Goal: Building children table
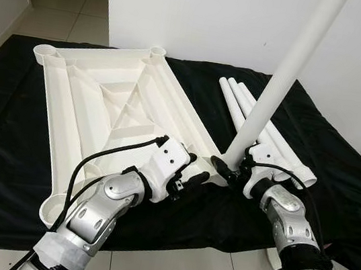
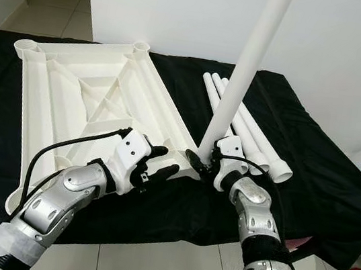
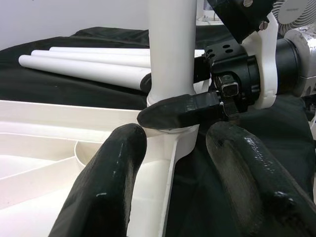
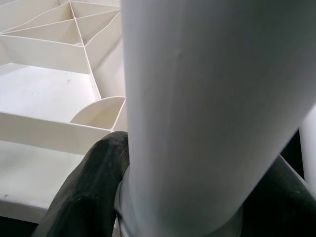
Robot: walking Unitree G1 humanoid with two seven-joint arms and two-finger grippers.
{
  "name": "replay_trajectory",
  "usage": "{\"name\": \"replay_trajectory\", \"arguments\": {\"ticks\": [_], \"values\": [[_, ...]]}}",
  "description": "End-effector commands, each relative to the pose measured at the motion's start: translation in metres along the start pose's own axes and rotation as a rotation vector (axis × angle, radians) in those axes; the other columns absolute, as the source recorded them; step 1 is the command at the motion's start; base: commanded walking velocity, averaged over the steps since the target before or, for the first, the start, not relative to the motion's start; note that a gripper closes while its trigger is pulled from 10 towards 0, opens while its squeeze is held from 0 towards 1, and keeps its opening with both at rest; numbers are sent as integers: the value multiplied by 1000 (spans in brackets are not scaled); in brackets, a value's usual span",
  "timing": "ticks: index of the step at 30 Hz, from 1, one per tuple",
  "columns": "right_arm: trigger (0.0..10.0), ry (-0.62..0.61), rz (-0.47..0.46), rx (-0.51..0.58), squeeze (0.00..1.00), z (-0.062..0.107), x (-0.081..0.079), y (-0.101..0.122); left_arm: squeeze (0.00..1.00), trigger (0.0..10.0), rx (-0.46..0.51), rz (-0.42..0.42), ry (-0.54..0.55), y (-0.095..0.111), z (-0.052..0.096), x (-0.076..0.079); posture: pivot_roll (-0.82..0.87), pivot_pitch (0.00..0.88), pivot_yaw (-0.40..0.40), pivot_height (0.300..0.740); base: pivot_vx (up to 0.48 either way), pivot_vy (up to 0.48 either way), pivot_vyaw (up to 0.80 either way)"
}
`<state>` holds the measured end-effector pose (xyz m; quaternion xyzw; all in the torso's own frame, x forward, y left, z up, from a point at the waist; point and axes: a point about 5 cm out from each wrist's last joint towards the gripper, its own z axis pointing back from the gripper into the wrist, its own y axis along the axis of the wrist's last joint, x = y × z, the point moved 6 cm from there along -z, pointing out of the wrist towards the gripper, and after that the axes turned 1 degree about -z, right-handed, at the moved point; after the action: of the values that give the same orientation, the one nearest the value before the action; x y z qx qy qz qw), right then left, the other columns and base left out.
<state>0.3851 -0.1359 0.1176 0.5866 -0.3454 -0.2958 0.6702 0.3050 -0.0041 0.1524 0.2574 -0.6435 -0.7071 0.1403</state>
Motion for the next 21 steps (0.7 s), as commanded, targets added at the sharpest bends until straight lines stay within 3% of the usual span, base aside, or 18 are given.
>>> {"name": "replay_trajectory", "arguments": {"ticks": [1,3,4,12,14,18,19,21], "values": [[0,39,18,1,0,-3,-6,1,0,10000,-6,-1,-6,0,0,3,93,0,-68,740,0,0,0],[0,33,4,-6,0,-4,-6,-2,0,10000,-7,-1,-5,0,1,3,93,0,-69,740,0,0,0],[10000,3,-16,-24,0,-5,-5,-7,0,10000,-7,-1,-5,0,1,3,92,0,-68,740,0,0,0],[10000,-183,-76,-50,0,-14,-6,-17,0,10000,-7,1,-9,0,0,4,88,0,-66,740,0,0,0],[10000,-271,-144,-58,0,-16,-1,-20,0,10000,-8,-1,-10,0,0,4,88,0,-64,740,0,0,0],[10000,-301,-170,-59,0,-16,0,-22,0,10000,-8,-1,-10,1,0,4,88,0,-63,740,0,0,0],[10000,-391,-223,-36,0,-20,-2,-17,0,10000,-10,0,-13,0,1,4,87,0,-60,740,0,0,0],[10000,-391,-223,-36,0,-20,-2,-17,0,10000,-10,0,-13,0,1,4,87,0,-60,740,0,0,0]]}}
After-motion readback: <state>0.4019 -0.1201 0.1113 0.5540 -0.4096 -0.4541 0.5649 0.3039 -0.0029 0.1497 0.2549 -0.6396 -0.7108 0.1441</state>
